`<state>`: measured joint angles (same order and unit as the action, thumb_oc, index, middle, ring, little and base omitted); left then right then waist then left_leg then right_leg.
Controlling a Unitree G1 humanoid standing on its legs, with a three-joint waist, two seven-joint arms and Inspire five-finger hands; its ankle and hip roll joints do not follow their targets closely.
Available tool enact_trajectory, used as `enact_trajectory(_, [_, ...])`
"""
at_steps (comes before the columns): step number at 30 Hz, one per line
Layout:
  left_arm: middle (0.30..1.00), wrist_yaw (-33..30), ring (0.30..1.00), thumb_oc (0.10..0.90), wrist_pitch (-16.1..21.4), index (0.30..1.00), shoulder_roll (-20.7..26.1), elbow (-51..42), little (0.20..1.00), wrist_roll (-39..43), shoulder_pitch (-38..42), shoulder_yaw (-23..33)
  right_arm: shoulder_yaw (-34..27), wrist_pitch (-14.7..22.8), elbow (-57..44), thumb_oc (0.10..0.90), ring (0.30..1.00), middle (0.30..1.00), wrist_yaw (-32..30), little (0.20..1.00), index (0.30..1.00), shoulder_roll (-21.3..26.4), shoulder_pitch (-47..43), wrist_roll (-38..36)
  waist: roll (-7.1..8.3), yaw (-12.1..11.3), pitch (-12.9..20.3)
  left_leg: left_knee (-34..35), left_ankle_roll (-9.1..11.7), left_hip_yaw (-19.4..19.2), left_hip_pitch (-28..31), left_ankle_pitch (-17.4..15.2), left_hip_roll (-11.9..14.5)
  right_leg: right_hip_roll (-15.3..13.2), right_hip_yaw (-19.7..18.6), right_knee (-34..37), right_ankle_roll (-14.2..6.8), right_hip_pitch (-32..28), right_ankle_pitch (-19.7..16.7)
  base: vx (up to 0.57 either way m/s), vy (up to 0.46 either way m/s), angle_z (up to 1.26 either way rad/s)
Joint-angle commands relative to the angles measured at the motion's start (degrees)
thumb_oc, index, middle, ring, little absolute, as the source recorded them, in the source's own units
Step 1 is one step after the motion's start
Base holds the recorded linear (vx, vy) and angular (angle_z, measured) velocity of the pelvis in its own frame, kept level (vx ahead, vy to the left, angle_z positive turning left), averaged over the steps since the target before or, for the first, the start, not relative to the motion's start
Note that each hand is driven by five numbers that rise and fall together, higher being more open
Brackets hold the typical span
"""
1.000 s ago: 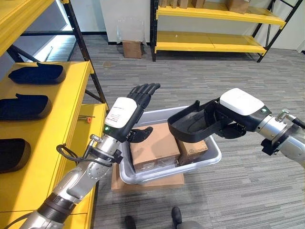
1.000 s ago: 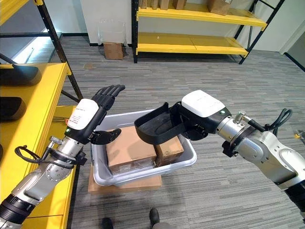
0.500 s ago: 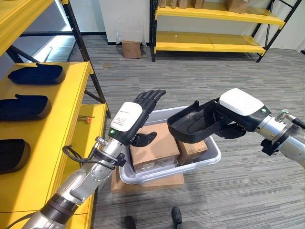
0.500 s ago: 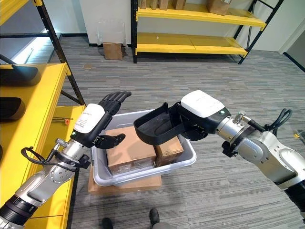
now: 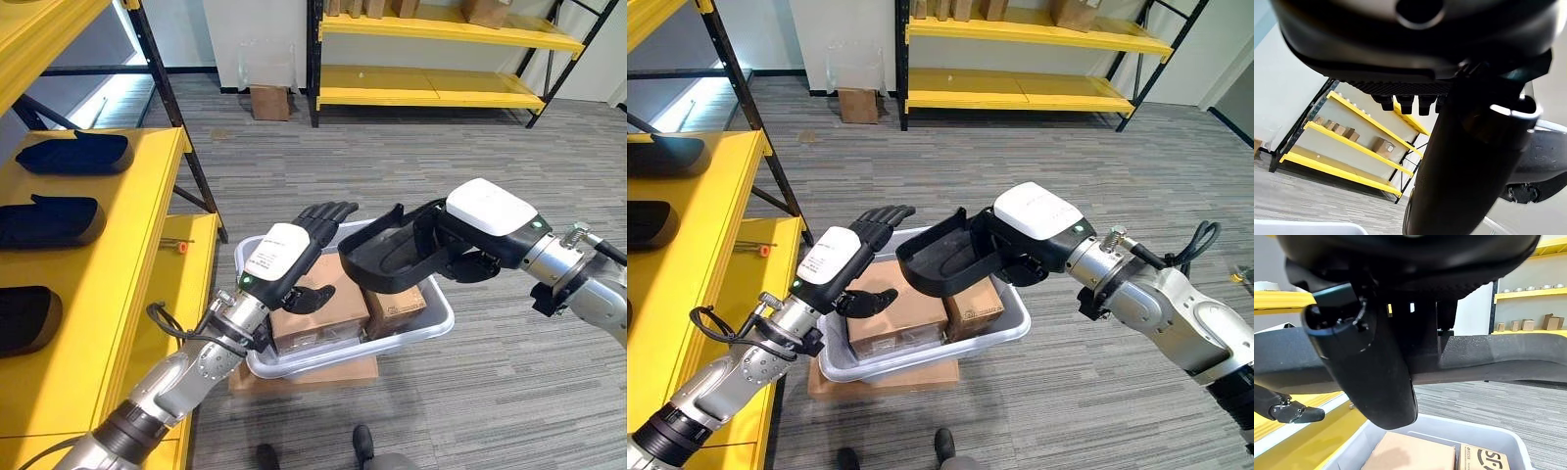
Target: Move parts from the plastic box to the shelf.
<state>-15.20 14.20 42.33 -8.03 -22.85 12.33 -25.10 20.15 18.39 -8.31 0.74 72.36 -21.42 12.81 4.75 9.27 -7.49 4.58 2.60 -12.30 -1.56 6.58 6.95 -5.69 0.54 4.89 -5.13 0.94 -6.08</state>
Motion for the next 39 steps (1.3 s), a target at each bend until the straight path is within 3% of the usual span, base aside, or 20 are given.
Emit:
enact_trajectory(1, [1.0, -1.5, 1.0, 0.9, 4.1, 1.0, -1.2, -5.8, 1.0, 2.1, 6.0, -0.6, -0.3, -0.2, 2.2, 0.4, 0.3, 0.3, -6.7, 0.3, 0.3, -1.0, -10.9, -3.0, 1.74, -1.2, 6.5, 0.4, 2.7, 1.2, 4.6, -6.2, 4.6, -1.8, -1.8, 0.1, -3.6, -3.4, 4.5, 0.0, 0.0, 0.0])
enact_trajectory(37, [1.0, -0.2, 1.0, 0.9, 3.5, 1.0, -7.2, -3.6, 1.0, 2.1, 13.2, -8.4, 4.6, -1.6, 4.7, 0.4, 0.3, 0.3, -6.7, 0.3, 0.3, -5.4, -16.1, -2.7, 1.56, -0.7, 5.7, 0.4, 2.2, 1.2, 4.8, -6.6, 4.4, -2.1, -2.4, 0.1, -3.5, -3.4, 4.6, 0.0, 0.0, 0.0])
enact_trajectory(38, [0.734, -0.1, 0.734, 0.71, 3.5, 0.734, -7.4, -3.4, 0.734, 2.2, 13.2, -8.6, 4.7, -1.6, 4.5, 0.4, 0.3, 0.3, -6.6, 0.3, 0.3, -5.3, -16.1, -2.8, 1.58, -0.7, 5.7, 0.4, 2.1, 1.2, 4.8, -6.6, 4.3, -2.1, -2.4, 0.1, -3.5, -3.3, 4.6, 0.0, 0.0, 0.0])
enact_trajectory(39, [0.3, 0.0, 0.3, 0.4, 3.4, 0.3, -7.4, -3.2, 0.3, 2.4, 13.1, -8.6, 4.7, -1.5, 4.5, 0.4, 0.3, 0.3, -6.6, 0.3, 0.3, -5.3, -16.1, -2.9, 1.57, -0.7, 5.7, 0.4, 2.1, 1.2, 4.8, -6.6, 4.3, -2.1, -2.3, 0.1, -3.5, -3.3, 4.6, 0.0, 0.0, 0.0])
